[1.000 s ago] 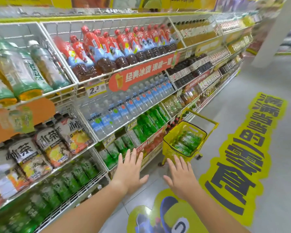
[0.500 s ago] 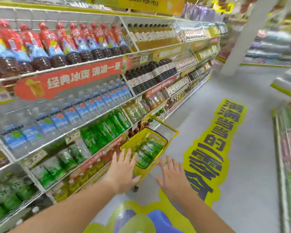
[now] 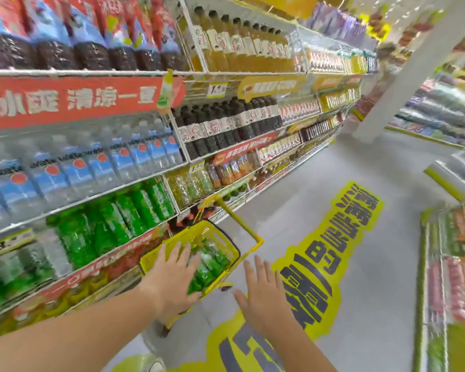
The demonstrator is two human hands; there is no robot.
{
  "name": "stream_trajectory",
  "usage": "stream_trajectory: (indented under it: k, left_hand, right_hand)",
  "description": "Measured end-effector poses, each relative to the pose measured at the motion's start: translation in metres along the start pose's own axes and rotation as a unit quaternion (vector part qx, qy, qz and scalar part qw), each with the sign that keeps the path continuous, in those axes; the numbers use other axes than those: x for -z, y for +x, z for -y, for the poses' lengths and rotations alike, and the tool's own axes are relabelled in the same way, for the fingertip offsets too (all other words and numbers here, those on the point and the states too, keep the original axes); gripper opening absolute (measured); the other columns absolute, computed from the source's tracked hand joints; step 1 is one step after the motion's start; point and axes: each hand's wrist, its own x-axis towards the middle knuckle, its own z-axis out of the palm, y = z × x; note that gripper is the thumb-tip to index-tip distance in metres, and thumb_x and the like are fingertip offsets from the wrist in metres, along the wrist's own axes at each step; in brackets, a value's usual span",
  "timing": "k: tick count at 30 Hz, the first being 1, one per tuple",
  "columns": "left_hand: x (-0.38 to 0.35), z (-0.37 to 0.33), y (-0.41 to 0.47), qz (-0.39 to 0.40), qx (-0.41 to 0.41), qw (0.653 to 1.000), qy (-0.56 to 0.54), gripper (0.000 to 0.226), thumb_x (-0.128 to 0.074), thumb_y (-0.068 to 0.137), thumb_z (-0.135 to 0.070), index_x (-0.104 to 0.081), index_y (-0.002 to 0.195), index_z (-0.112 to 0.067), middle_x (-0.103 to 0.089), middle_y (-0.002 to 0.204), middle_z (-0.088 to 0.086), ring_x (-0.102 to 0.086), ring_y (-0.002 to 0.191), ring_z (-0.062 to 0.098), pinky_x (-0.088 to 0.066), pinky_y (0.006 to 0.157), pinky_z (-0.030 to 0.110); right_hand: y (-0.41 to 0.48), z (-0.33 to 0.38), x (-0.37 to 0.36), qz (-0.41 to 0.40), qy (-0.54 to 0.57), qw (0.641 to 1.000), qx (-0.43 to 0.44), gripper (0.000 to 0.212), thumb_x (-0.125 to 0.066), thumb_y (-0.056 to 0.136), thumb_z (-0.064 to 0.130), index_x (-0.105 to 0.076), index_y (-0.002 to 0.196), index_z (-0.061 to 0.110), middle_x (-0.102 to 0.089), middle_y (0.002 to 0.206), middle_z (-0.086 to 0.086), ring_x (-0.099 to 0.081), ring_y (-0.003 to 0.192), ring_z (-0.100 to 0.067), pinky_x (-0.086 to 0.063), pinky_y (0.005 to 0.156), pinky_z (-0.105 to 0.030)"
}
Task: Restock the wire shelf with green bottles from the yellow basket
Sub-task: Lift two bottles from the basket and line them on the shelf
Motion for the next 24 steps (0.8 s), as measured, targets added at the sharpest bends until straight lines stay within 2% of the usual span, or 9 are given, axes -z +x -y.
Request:
stream_trajectory:
  k: [8, 14, 16, 18, 19, 22, 24]
  left_hand:
    - [0.014, 0.031, 0.106, 0.023, 0.044, 0.999, -0.009, 0.092, -0.026, 0.093, -0.072, 0.006, 0.161, -0.019, 0.004, 0.168, 0.016, 0.005, 0.154, 0.039, 0.000, 0.120, 0.062]
    - [0.013, 0.036, 0.162, 0.052, 0.096, 0.994, -0.014, 0.090, -0.021, 0.095, -0.071, 0.010, 0.160, -0.018, 0.007, 0.168, 0.018, 0.004, 0.154, 0.039, 0.002, 0.121, 0.060]
    - [0.006, 0.038, 0.175, 0.052, 0.127, 0.990, -0.025, 0.090, -0.020, 0.095, -0.072, 0.009, 0.160, -0.018, 0.006, 0.168, 0.018, 0.002, 0.155, 0.038, 0.002, 0.121, 0.059]
    - [-0.005, 0.036, 0.188, 0.060, 0.159, 0.985, -0.043, 0.091, -0.017, 0.094, -0.074, 0.011, 0.160, -0.017, 0.006, 0.168, 0.018, 0.001, 0.155, 0.037, 0.000, 0.121, 0.058]
    - [-0.012, 0.033, 0.192, 0.069, 0.178, 0.980, -0.057, 0.092, -0.016, 0.093, -0.075, 0.011, 0.160, -0.017, 0.005, 0.168, 0.018, 0.001, 0.155, 0.037, -0.002, 0.122, 0.058]
    - [-0.038, 0.021, 0.208, 0.074, 0.239, 0.960, -0.122, 0.097, -0.002, 0.082, -0.076, 0.005, 0.161, -0.019, -0.001, 0.169, 0.015, -0.002, 0.155, 0.037, -0.004, 0.122, 0.060]
    - [-0.056, 0.012, 0.216, 0.110, 0.260, 0.948, -0.146, 0.102, 0.006, 0.076, -0.076, 0.006, 0.161, -0.020, -0.001, 0.169, 0.015, -0.002, 0.155, 0.038, -0.006, 0.121, 0.061]
  right_hand:
    - [0.129, -0.021, -0.027, 0.011, -0.016, 0.998, 0.056, 0.068, -0.041, 0.086, 0.059, -0.059, 0.133, 0.013, -0.059, 0.135, -0.015, -0.060, 0.120, -0.035, -0.053, 0.092, -0.053]
    - [0.200, -0.014, -0.056, 0.086, -0.003, 0.989, 0.120, 0.066, -0.045, 0.085, 0.058, -0.062, 0.131, 0.013, -0.062, 0.132, -0.015, -0.063, 0.117, -0.033, -0.055, 0.090, -0.052]
    - [0.223, -0.017, -0.068, 0.103, -0.009, 0.983, 0.150, 0.068, -0.047, 0.086, 0.057, -0.058, 0.136, 0.013, -0.058, 0.137, -0.016, -0.058, 0.123, -0.034, -0.051, 0.095, -0.052]
    - [0.245, -0.023, -0.085, 0.130, -0.009, 0.973, 0.190, 0.070, -0.042, 0.091, 0.054, -0.044, 0.146, 0.011, -0.045, 0.149, -0.019, -0.044, 0.136, -0.039, -0.038, 0.106, -0.056]
    - [0.255, -0.026, -0.094, 0.131, -0.012, 0.970, 0.207, 0.071, -0.039, 0.092, 0.054, -0.041, 0.148, 0.010, -0.042, 0.150, -0.020, -0.042, 0.137, -0.040, -0.036, 0.108, -0.057]
    - [0.289, -0.038, -0.121, 0.129, -0.022, 0.961, 0.244, 0.071, -0.038, 0.088, 0.056, -0.053, 0.139, 0.009, -0.055, 0.140, -0.019, -0.054, 0.127, -0.037, -0.048, 0.100, -0.055]
    - [0.310, -0.043, -0.141, 0.143, -0.014, 0.948, 0.284, 0.071, -0.033, 0.090, 0.057, -0.053, 0.139, 0.010, -0.054, 0.140, -0.020, -0.053, 0.128, -0.038, -0.047, 0.100, -0.056]
